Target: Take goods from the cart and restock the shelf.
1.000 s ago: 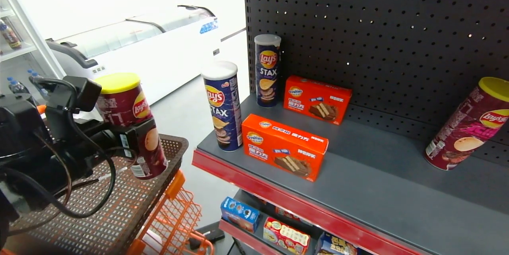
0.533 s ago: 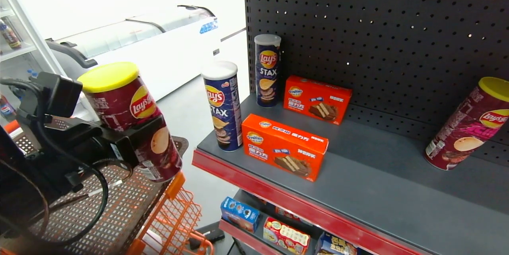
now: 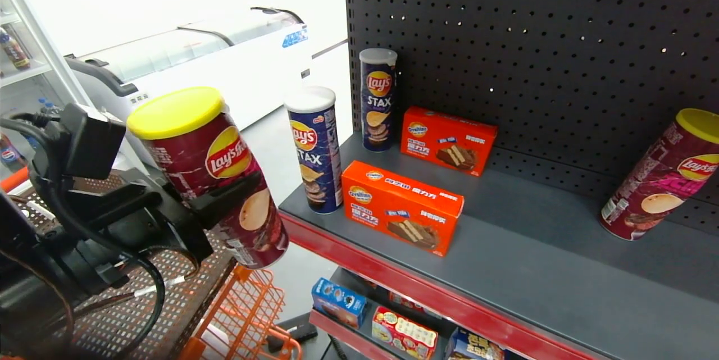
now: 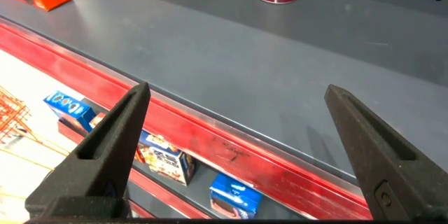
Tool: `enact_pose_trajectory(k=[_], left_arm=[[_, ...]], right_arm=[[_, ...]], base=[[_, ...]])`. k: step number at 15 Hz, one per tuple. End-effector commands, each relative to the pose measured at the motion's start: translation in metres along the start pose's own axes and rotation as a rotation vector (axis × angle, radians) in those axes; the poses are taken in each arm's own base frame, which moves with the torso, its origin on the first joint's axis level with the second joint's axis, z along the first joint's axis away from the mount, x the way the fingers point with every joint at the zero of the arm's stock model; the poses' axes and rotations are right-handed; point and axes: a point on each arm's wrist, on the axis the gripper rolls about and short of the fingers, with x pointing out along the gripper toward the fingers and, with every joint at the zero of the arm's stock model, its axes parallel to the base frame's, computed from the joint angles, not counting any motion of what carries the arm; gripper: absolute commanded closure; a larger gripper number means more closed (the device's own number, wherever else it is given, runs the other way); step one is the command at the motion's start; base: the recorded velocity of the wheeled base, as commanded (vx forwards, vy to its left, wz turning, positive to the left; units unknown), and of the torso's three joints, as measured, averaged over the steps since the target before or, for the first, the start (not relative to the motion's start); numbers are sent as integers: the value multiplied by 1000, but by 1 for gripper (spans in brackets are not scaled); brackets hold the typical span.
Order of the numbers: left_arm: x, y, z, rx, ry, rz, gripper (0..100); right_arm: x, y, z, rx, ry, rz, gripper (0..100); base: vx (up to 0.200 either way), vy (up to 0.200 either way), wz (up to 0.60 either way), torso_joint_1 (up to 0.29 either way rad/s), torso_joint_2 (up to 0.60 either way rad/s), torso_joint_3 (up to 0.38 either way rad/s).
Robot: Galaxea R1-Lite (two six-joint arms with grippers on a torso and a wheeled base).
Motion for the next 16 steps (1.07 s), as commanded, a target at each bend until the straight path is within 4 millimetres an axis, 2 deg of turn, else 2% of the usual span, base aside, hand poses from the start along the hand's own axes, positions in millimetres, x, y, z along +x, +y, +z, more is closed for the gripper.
enact_pose_trajectory(k=[1,4,5,6,16], left_arm=[[1,-15,1,-3,-4,-71,100],[2,-49,-4,-12,10,-236,100],[2,-49,-4,-12,10,-236,100],[1,-62,-4,-15,12,-309,100],[-3,-71,-8,-10,16,-558,100]], right_arm=[[0,0,0,0,0,1,0],[0,0,0,0,0,1,0],[0,0,0,0,0,1,0],[0,0,0,0,0,1,0],[0,0,0,0,0,1,0]], base=[[0,0,0,0,0,0],[0,0,0,0,0,0],[0,0,0,0,0,0],[0,0,0,0,0,0],[0,0,0,0,0,0]])
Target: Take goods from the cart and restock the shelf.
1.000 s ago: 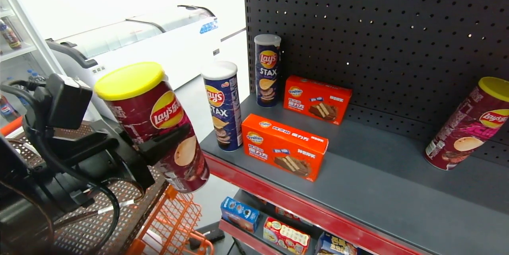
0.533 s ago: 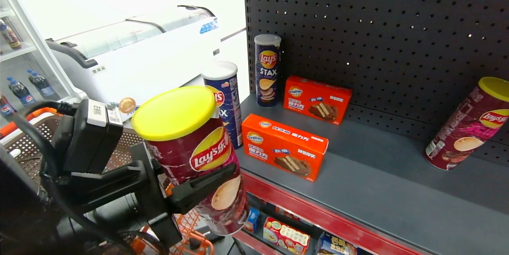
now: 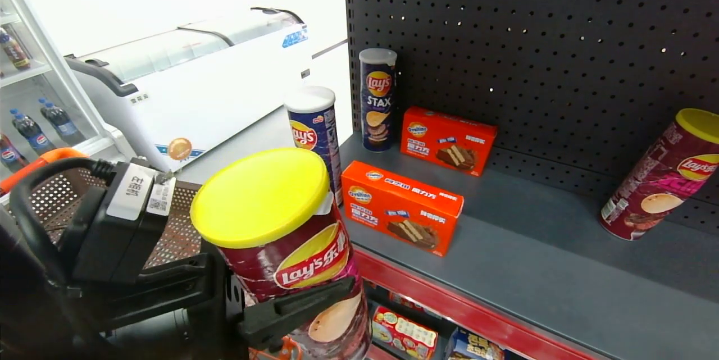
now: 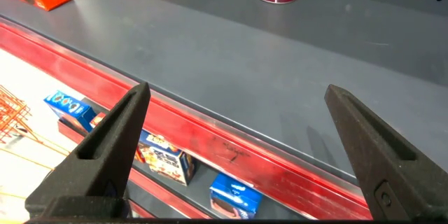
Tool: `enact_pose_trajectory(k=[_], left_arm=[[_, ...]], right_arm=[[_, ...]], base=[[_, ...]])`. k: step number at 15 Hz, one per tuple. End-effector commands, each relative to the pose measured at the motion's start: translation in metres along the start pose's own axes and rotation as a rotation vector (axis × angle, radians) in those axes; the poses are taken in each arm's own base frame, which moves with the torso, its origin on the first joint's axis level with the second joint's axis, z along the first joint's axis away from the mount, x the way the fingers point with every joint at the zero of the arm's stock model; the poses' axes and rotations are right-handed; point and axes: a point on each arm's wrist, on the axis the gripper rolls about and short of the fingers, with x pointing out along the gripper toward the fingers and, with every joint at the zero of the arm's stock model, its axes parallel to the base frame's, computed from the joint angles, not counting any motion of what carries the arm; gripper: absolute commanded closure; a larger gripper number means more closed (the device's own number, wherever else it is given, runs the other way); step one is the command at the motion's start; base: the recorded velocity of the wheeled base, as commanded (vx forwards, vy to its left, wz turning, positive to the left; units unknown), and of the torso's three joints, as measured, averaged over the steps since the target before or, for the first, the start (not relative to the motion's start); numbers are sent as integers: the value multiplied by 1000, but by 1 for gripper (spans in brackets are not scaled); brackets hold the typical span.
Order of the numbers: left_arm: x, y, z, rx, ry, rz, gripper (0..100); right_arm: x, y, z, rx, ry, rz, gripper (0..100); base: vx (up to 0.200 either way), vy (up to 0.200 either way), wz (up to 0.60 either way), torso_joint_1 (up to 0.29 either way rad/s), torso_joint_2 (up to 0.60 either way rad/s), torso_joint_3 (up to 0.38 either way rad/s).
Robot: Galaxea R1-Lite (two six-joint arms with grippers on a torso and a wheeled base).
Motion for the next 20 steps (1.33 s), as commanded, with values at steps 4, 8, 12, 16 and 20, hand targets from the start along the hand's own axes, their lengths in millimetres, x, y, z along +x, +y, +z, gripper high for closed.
enact_pose_trajectory(k=[4,8,12,16,20], left_arm=[[-3,-2,-6,-11,20,-35,100],[-3,-2,-7,-12,22,-32,100],[-3,-1,-7,-13,24,-30,100],[-5,-1,-8,-16,27,-27,100],[-6,-2,-12,-22,38,-25,100]], right_arm=[[0,0,0,0,0,0,0],[0,0,0,0,0,0,0],[0,0,0,0,0,2,0],[0,0,0,-2,0,2,0],[0,0,0,-2,0,2,0]], base=[[0,0,-300,0,0,1],[0,0,-600,4,4,-1],[0,0,-600,4,1,1],[0,0,0,0,0,0],[0,0,0,0,0,0]])
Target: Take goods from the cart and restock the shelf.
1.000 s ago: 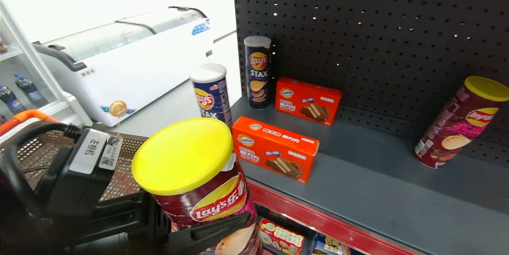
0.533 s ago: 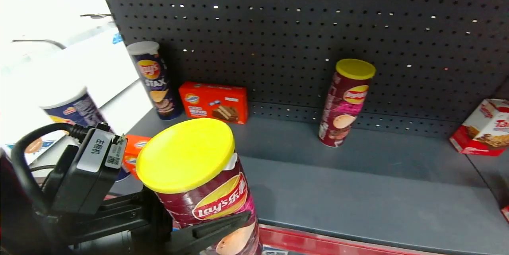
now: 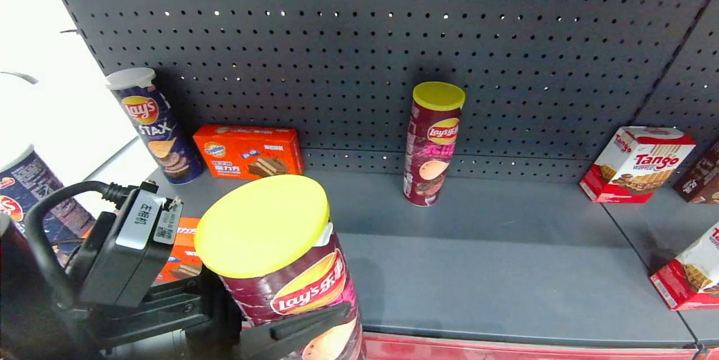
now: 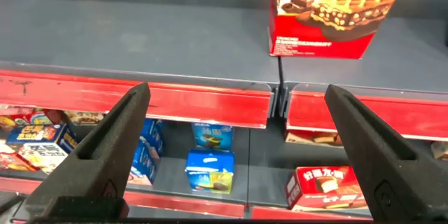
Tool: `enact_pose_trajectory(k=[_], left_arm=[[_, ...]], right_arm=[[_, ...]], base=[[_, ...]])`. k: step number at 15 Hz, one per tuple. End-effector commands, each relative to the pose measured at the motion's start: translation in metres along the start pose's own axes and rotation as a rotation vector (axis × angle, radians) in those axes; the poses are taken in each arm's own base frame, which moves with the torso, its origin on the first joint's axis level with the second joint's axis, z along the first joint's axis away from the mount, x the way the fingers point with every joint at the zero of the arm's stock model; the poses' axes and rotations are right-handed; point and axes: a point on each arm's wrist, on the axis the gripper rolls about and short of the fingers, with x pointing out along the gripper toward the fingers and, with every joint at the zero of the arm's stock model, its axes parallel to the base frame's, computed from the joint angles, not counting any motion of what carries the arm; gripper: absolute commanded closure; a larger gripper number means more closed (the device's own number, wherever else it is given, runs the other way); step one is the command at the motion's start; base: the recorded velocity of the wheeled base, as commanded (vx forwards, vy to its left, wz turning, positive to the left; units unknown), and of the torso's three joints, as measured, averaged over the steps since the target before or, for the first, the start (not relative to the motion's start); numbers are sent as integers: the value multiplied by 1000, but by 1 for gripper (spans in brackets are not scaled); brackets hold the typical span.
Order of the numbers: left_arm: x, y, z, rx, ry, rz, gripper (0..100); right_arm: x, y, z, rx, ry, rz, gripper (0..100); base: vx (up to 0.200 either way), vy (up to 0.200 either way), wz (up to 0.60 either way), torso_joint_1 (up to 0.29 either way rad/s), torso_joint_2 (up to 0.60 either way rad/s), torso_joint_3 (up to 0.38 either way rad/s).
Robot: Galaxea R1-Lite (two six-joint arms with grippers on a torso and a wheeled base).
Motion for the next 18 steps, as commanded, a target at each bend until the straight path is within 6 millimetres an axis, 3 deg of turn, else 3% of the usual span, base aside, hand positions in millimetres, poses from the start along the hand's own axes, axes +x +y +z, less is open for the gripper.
enact_pose_trajectory(k=[1,12,13,14,15,18], left_arm=[[-1,0,-1,-3,4,1,100],[-2,2,-2,-3,6,8,100],[-2,2,-2,-1,7,2,100],[-2,2,-2,-3,7,2,100],[-1,3,-3,-2,11,5,100],[-2,5,-5,9,18,15,100]], right_arm=[[0,0,0,1,0,1,0],[0,0,0,2,-2,1,0],[-2,0,8,4,-36,6,0],[-6,0,59,26,-87,37,0],[2,-1,77,58,-6,87,0],[1,0,96,-36,-31,304,0]], base=[[0,0,-600,7,-2,2],[0,0,0,0,0,0],[0,0,0,0,0,0],[0,0,0,0,0,0],[0,0,0,0,0,0],[0,0,0,0,0,0]])
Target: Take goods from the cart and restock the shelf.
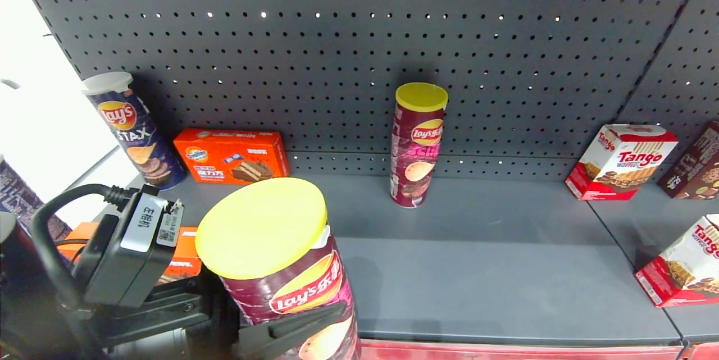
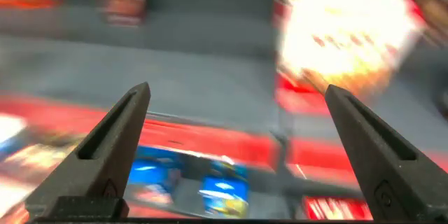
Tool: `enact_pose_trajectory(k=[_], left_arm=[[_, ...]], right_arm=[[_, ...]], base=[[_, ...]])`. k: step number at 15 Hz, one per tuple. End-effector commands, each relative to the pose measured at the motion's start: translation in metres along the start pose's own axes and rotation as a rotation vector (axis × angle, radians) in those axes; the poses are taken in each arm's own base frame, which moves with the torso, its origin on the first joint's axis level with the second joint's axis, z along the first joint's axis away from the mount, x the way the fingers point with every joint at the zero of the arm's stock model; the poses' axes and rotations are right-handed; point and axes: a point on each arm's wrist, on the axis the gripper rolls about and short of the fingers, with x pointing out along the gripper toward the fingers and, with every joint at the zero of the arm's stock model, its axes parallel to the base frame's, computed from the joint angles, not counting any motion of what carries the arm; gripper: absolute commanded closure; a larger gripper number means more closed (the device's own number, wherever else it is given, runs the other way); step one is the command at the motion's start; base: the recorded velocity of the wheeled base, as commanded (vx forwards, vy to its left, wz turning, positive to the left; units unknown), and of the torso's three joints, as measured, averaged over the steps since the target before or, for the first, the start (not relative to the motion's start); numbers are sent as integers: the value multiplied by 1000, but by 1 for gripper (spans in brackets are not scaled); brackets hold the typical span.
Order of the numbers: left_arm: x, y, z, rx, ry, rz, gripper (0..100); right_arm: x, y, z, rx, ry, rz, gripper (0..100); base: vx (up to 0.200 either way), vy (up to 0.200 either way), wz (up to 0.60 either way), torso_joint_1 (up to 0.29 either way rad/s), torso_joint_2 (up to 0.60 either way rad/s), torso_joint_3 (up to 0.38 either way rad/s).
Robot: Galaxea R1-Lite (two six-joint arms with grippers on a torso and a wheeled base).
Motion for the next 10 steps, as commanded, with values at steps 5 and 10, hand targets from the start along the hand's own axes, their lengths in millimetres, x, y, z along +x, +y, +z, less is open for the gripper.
enact_pose_trajectory(k=[5,10], left_arm=[[-1,2,-3,-10,12,9,100],[-4,7,-2,-11,9,38,100]], right_arm=[[54,-2,61,-46,128,275,0],[157,4,81,-53,135,421,0]], base=[[0,0,0,0,0,0],[0,0,0,0,0,0]])
